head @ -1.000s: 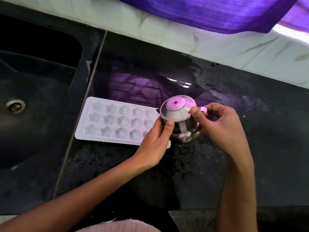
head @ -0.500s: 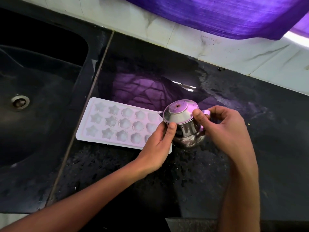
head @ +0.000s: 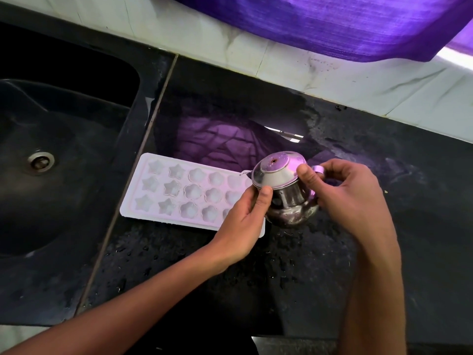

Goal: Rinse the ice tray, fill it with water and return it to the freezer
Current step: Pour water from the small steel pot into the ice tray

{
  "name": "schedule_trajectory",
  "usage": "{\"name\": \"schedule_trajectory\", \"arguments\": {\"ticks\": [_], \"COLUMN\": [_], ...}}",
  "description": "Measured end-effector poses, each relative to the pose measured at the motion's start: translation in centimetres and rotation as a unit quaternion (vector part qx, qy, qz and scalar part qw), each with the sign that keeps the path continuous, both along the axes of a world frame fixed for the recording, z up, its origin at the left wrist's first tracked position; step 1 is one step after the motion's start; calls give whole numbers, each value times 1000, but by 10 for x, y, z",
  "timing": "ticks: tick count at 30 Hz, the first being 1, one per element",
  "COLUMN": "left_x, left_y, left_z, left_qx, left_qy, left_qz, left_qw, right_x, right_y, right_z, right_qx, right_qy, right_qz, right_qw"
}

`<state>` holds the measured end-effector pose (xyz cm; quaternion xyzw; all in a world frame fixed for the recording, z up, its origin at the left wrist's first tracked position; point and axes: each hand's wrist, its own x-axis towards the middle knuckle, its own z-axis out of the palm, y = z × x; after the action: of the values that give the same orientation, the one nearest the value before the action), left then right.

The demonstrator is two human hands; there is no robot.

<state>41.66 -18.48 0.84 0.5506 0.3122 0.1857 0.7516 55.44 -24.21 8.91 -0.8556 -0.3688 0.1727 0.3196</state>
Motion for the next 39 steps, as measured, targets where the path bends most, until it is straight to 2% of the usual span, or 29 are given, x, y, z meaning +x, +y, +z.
{"name": "schedule_trajectory", "arguments": {"ticks": [10,16,21,27,39], "left_x": [8,2,-9,-16,-12], "left_y": [-4,-11,-14,-14,-18], "left_z": [-5,-1,-3,-8,-7], "left_qx": [38,30,13,-16,-50], "left_qy": [0,-9,-14,20,22], "left_qz": [29,21,3,-16,-47], "left_qw": [999,999,1000,1000,997], "right_x": [11,4,3,-1,-3], "right_y": [-9,-18,-23,-22,-25], "right_z": [-7,-7,-5,-11,-3], "right_qx": [44,72,43,5,-26], "right_qy": [67,93,83,44,-2], "right_qz": [5,1,17,12,3], "right_qw": [997,993,995,999,1000]}}
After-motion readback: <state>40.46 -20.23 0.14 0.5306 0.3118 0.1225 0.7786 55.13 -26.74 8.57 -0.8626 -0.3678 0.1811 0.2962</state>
